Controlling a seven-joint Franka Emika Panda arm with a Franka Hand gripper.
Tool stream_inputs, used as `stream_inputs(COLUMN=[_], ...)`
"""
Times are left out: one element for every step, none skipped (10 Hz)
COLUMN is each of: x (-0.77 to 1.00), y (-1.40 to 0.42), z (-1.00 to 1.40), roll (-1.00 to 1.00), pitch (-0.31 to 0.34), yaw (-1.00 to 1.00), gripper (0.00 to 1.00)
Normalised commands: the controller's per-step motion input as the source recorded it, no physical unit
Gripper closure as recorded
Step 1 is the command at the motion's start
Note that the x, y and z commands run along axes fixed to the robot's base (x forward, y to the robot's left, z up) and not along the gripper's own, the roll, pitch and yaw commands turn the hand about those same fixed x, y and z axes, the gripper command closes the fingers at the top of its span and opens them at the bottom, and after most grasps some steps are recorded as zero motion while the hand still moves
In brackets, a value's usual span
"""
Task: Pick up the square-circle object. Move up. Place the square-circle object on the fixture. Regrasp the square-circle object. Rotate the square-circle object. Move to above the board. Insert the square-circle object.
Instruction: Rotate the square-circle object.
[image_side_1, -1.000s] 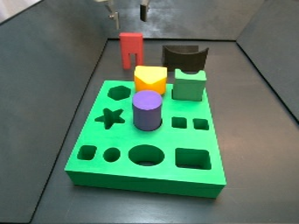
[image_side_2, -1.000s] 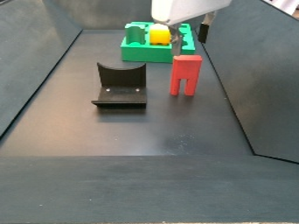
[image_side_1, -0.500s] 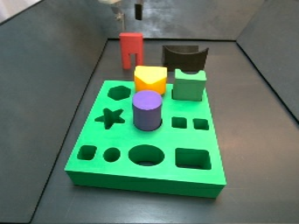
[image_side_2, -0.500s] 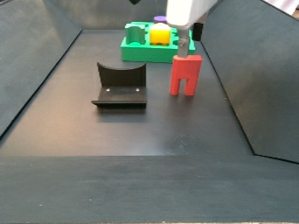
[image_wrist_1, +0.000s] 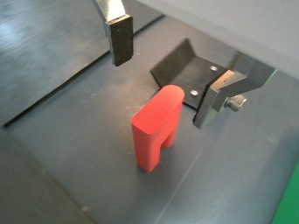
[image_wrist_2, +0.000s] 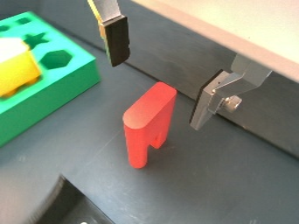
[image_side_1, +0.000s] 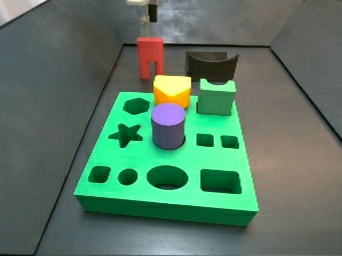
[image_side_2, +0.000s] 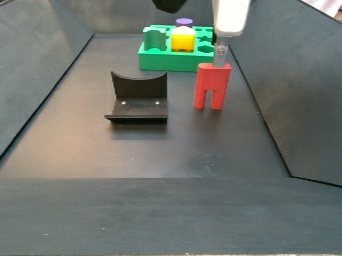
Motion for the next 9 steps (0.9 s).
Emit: stream_inputs(x=[0.04,0.04,0.04,0.04,0.04,0.04,0.04,0.04,0.04], y=[0.00,0.00,0.00,0.00,0.00,0.00,0.00,0.00,0.00], z=[-0.03,-0.03,-0.03,-0.03,-0.03,-0.03,-0.03,-0.03,-0.03], roll=[0.00,0.00,0.00,0.00,0.00,0.00,0.00,0.00,0.00], pitch=[0.006,0.006,0.006,0.006,0.007,0.007,0.008,0.008,0.008], yaw=[1.00,1.00,1.00,1.00,1.00,1.00,1.00,1.00,1.00], gripper=[0.00,0.00,0.00,0.00,0.00,0.00,0.00,0.00,0.00])
